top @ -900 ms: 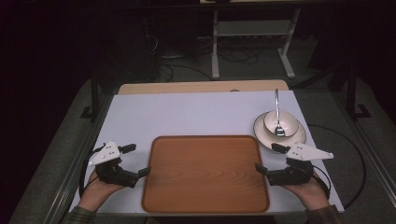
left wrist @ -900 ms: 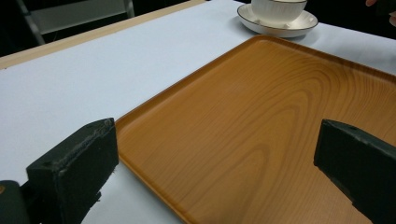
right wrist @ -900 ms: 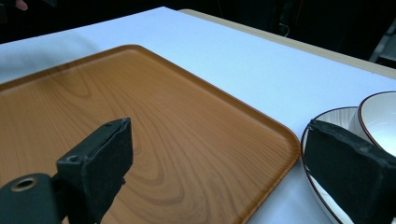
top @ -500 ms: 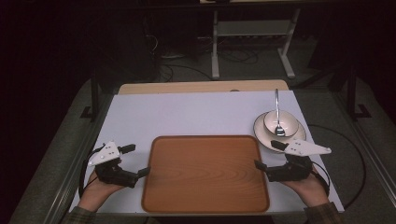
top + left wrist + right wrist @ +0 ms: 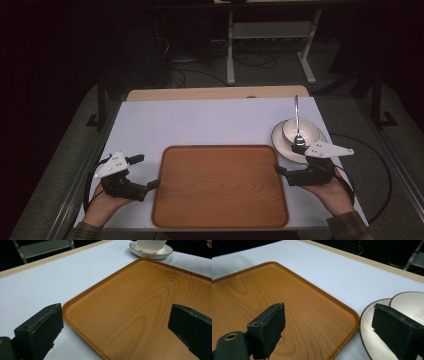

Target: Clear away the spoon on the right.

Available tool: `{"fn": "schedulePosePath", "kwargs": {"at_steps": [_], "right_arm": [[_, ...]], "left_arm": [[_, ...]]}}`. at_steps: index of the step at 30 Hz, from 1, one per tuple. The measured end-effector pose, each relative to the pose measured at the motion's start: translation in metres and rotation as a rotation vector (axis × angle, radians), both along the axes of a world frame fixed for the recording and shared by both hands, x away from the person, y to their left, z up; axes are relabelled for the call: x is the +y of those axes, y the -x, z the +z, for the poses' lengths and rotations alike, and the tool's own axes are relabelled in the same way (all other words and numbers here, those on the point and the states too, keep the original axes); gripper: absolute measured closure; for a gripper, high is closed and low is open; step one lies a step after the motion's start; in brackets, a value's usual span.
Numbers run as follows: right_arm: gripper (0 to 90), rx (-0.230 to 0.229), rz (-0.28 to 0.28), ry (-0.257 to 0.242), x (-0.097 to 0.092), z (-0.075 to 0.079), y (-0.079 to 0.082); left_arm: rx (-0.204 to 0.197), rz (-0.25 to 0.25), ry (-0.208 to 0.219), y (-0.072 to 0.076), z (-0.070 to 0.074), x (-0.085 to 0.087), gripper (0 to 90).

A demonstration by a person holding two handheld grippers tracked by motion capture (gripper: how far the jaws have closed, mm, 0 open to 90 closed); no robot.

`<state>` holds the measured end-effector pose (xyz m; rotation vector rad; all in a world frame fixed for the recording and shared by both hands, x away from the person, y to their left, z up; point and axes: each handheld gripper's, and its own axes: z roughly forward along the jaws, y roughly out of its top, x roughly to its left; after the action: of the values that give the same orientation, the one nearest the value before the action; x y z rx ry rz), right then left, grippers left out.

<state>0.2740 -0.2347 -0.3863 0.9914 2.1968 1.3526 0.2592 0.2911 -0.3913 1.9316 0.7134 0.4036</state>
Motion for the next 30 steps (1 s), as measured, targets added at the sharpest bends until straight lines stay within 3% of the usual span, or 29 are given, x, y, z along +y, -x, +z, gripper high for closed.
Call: {"fn": "schedulePosePath", "kwargs": {"at_steps": [30], "right_arm": [[15.9,0.004,-0.019,0.02,-0.004,0.015,-0.05]], "left_arm": [[0.014,0.009,-0.004,-0.002,-0.007,0.002,0.0]]}}
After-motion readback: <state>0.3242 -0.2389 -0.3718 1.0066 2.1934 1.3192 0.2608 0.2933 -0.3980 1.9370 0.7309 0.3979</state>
